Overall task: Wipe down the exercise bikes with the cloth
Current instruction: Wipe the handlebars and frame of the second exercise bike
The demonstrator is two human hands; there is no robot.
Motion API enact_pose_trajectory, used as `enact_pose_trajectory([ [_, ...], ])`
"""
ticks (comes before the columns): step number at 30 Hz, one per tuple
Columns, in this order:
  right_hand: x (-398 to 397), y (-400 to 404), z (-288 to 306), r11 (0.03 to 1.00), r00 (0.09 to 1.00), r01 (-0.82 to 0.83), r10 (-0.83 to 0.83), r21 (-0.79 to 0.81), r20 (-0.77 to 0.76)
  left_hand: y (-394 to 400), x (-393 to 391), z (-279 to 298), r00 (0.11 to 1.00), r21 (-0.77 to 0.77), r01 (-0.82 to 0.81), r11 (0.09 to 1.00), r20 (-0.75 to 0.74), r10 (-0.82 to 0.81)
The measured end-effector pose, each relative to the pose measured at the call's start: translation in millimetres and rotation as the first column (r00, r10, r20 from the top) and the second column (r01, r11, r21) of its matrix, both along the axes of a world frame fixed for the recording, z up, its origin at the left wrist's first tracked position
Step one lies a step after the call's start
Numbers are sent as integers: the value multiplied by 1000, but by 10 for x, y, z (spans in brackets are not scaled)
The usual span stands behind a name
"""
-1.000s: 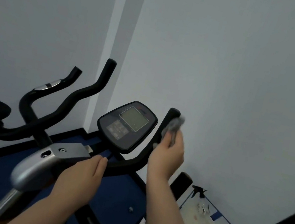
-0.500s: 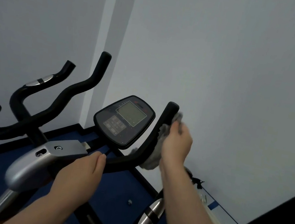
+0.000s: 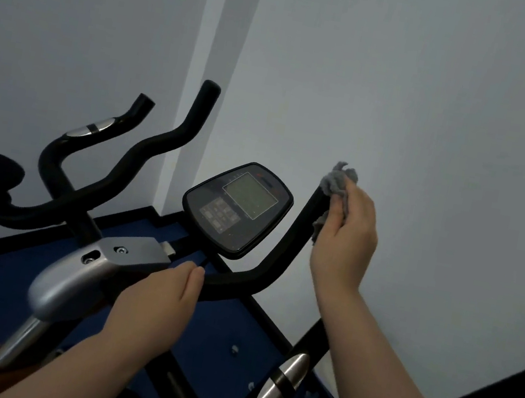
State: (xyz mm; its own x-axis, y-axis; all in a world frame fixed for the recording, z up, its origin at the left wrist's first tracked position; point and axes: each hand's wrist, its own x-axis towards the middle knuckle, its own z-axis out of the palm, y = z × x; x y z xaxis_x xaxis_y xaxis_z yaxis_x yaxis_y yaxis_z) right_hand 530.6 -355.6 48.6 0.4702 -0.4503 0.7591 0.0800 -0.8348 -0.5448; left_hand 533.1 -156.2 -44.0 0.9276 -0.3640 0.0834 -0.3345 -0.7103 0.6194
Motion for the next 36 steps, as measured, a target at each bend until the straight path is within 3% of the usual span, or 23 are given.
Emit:
enact_pose_trajectory([
  [2,12,31,-47,997,1000,-21,20,79,17,-7,29,39,1000,22,20,1000,-9,-20],
  [4,-11,219,-256,963,998,42,-50,265,25,-18,40,34,999,-30,4,1000,-41,-5],
  [9,-114,400,-580,761,994,103,-49,641,-102,-27,22,54,996,-111,-51,993,-71,44],
  [13,-76,489,-435,737,993,116,-87,666,-77,-26,2,64,994,-101,-67,993,-91,58],
  [18,-425,974,-845,688,999,47,-24,724,-42,-18,19,60,997,-78,-50,996,-60,45],
  [20,-533,914,-831,759,999,-1,29,652,-33,-12,24,48,997,-88,-43,995,-73,36],
  [22,-550,774,-700,905,999,-30,39,424,-13,4,36,56,997,-56,-42,998,-62,39],
  [24,-472,633,-609,995,982,-23,41,101,-183,7,4,81,995,-82,-72,994,-79,66],
  [26,-427,638,-610,995,918,-42,2,-93,-396,51,-68,123,994,-93,-92,991,-73,85],
  [29,-501,916,-761,971,887,-145,43,-190,-459,273,-230,149,991,-67,-116,991,59,120],
  [32,-450,985,-702,917,855,-347,223,-196,-468,569,-480,-11,967,-4,-195,981,166,193],
  [34,-359,878,-544,866,744,-488,347,-109,-571,687,-662,-116,956,-20,-262,965,135,262],
  [36,-274,782,-447,856,680,-517,401,-14,-613,712,-782,-155,937,-152,-346,926,-2,350],
])
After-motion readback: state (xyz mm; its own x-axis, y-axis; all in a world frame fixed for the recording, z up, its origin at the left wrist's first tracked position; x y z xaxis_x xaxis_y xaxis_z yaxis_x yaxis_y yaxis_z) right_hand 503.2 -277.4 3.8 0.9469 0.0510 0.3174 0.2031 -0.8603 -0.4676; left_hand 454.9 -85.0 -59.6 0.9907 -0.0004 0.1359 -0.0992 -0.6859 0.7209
